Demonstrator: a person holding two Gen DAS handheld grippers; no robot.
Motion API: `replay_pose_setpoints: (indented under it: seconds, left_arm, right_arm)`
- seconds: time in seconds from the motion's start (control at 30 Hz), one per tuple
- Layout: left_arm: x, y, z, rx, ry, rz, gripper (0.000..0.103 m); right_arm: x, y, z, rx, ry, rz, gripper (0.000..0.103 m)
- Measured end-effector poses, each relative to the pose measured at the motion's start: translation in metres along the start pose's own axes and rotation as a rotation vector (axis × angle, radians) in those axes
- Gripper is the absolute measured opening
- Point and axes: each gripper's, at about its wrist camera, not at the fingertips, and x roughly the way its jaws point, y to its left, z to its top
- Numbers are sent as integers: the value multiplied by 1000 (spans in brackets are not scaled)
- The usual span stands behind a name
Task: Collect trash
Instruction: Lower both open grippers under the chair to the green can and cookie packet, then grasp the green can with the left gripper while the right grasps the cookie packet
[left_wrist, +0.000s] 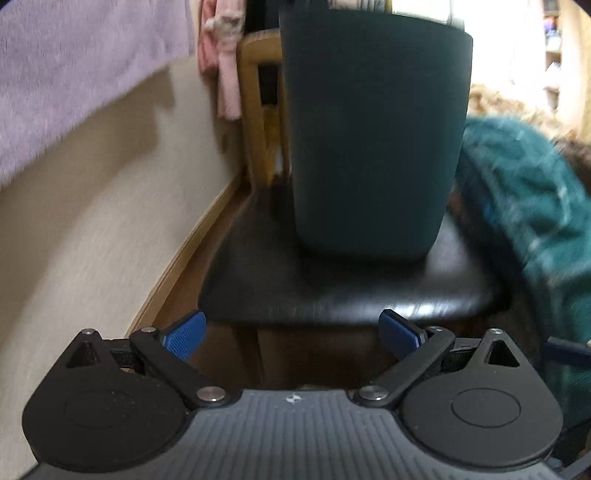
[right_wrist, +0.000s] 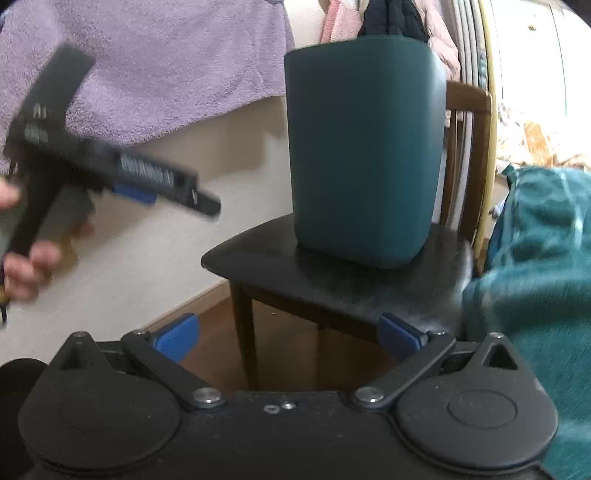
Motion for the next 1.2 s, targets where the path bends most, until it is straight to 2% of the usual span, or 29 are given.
replay_pose_setpoints:
  seconds: [0.07, 0.23, 0.33, 0.5, 0.6, 0.7, 0.87, 0.93, 1.07, 1.2]
  left_arm:
    - [23, -11, -14, 2, 59, 46, 100]
    - [90, -29, -49, 17, 180, 86, 100]
    - [145, -25, -78, -8, 284, 90, 100]
    - [228, -12, -122, 4, 431, 144, 100]
    - [264, -2, -146, 8, 506, 146, 100]
    - [291, 2, -160, 26, 542, 136, 100]
    - [342, 4, -181, -37, 626, 92, 100]
    - [361, 0, -191, -68, 654, 74, 100]
    - [395, 0, -209, -132, 697, 101, 100]
    - [419, 8, -223, -211, 737, 109, 100]
  right_arm:
    - [9, -6, -8, 22, 1, 30, 103]
    - [36, -7, -21, 38, 90, 66, 103]
    - [58, -8, -28, 57, 179, 52, 103]
    - [109, -7, -55, 32, 397, -4, 99]
    - [152, -3, -68, -44, 488, -45, 99]
    - [196, 1, -81, -120, 524, -81, 97]
    - [274, -12, -101, -51, 622, -96, 94]
    - [297, -19, -109, -71, 642, -104, 93]
    - [324, -30, -136, -132, 715, -104, 87]
    - [353, -39, -157, -212, 742, -64, 84]
